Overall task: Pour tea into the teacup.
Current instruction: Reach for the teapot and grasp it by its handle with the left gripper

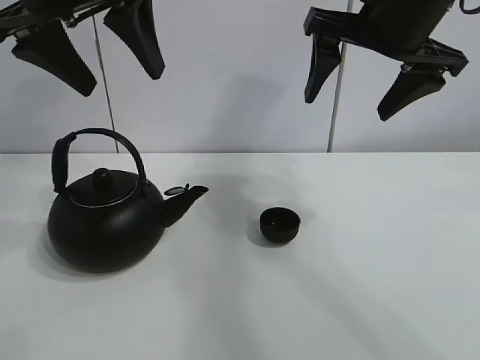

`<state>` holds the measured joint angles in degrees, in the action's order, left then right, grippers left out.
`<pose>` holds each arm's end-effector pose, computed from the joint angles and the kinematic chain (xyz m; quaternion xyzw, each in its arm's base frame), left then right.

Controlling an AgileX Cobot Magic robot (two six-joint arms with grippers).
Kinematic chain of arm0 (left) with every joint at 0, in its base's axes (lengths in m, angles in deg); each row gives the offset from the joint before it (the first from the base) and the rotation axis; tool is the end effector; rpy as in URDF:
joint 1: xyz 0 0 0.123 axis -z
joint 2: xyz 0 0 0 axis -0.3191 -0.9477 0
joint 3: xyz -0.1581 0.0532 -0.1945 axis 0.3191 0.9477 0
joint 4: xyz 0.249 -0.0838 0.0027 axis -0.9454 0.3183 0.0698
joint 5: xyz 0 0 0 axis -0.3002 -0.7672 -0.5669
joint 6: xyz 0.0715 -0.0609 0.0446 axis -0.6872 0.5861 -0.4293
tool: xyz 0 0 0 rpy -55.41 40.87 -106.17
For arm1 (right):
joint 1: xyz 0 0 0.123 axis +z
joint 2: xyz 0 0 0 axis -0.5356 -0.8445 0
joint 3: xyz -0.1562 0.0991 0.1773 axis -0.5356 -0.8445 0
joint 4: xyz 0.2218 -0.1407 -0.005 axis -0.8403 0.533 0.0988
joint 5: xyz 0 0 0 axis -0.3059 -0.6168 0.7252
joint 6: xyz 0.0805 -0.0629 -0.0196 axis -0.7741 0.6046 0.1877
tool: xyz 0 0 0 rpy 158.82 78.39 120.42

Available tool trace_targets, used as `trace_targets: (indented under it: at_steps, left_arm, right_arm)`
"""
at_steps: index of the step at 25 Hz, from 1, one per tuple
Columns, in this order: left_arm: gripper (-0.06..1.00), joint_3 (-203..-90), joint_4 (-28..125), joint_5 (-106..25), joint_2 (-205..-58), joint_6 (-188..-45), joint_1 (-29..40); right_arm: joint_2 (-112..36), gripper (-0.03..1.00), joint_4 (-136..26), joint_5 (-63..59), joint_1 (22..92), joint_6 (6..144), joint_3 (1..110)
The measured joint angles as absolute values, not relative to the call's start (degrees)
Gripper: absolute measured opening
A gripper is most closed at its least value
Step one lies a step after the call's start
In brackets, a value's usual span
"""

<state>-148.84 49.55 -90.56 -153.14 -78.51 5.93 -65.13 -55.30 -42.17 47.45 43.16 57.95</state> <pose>0.3288 -0.1740 0.2654 0.1244 0.9565 -0.1744 0.1981 0.3746 0.1131 0.2361 -0.0208 0.9692 0.1135 0.2176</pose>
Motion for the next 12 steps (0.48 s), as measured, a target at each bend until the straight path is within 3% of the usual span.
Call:
trace_targets:
  at_steps: [12]
  left_arm:
    - [0.57,-148.84,46.65,-86.37,-153.14,-78.51,5.93]
  right_arm:
    - [-65.13,0.63,-55.35,-39.65,47.45,43.16,57.95]
